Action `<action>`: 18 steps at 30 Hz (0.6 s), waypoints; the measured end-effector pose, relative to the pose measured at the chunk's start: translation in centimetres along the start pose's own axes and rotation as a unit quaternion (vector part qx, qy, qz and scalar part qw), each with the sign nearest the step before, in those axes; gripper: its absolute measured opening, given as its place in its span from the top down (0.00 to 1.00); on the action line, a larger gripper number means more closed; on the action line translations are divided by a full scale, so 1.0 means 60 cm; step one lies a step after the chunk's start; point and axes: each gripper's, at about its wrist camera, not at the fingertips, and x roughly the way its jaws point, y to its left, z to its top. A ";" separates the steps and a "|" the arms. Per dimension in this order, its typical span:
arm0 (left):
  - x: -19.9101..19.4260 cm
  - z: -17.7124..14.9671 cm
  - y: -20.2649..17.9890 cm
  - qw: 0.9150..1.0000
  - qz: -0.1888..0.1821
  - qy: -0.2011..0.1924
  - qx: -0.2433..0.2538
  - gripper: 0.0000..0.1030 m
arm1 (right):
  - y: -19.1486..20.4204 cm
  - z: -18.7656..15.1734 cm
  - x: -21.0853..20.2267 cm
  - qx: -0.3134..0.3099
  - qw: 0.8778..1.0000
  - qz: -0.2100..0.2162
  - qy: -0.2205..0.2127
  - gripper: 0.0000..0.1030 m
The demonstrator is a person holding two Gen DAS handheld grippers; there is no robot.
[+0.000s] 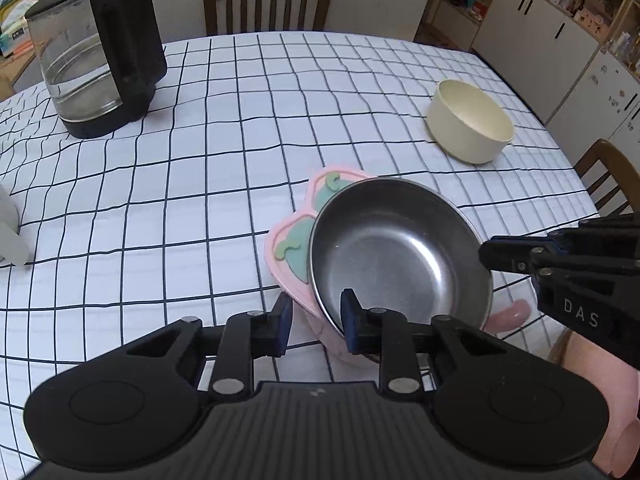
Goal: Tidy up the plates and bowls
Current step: 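Close both grippers on the rim of the pink pot, then reopen and reclose the right gripper on the pot rim while the left gripper holds it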
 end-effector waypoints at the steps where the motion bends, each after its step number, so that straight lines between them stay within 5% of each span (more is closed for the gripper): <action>1: -0.006 -0.001 -0.004 1.000 -0.004 -0.005 0.005 0.77 | 0.002 -0.001 -0.006 -0.002 1.000 0.003 -0.005 0.99; 8: -0.028 -0.008 -0.037 0.999 0.005 -0.015 0.044 0.79 | 0.041 0.005 -0.048 -0.032 0.999 0.004 -0.039 0.98; 10: -0.022 -0.009 -0.030 0.999 0.009 -0.010 0.037 0.80 | 0.021 0.015 -0.063 -0.013 0.999 0.015 -0.051 0.90; 18: -0.002 -0.001 0.004 1.000 0.002 0.007 -0.002 0.80 | -0.036 0.004 -0.037 0.025 0.999 0.017 -0.018 0.76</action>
